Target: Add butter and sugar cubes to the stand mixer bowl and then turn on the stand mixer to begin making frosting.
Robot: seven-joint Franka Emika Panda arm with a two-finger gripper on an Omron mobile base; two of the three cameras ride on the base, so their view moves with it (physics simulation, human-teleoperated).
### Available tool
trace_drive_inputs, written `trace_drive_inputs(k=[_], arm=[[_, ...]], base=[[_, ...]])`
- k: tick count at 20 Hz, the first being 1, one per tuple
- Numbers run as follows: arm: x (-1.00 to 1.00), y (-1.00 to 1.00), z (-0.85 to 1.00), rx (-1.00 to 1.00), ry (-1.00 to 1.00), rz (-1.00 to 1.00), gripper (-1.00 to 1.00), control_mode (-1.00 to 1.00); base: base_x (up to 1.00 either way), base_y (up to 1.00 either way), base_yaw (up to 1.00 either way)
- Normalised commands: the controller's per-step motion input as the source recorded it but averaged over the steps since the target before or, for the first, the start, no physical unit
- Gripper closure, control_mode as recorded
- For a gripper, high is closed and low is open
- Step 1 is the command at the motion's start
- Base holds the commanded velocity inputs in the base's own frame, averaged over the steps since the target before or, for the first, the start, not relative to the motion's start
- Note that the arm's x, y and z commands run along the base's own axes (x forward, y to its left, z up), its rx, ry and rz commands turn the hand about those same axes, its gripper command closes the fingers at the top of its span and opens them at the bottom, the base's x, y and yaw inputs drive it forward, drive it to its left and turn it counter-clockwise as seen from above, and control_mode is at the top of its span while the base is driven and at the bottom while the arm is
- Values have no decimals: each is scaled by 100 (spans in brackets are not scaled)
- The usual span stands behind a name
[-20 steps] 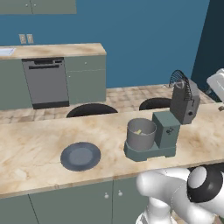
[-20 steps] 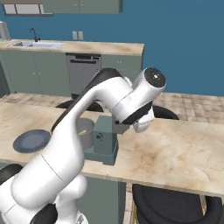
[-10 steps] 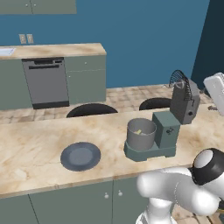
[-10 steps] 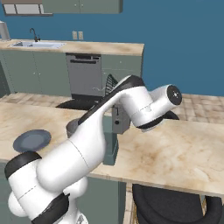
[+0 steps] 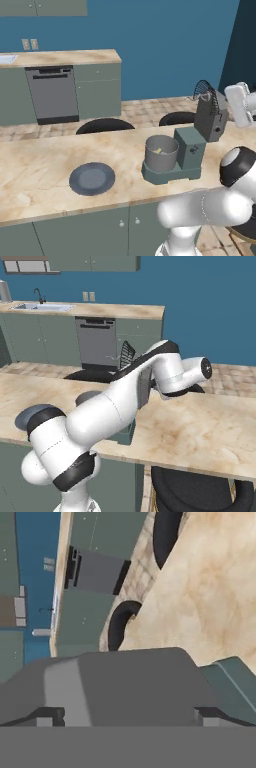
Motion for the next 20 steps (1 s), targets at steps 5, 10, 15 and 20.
trace_drive_inputs(k=[5,10,15,20], arm=[[-41,95,-15,0,0,11,-100,-100],[-57,100,-2,0,0,6,-100,-100],[-30,100,-19,0,1,2,-100,-100],[-3,100,-62,-2,13,0,-100,-100]], base=[[0,0,0],[0,0,0],[0,0,0],[0,0,0]])
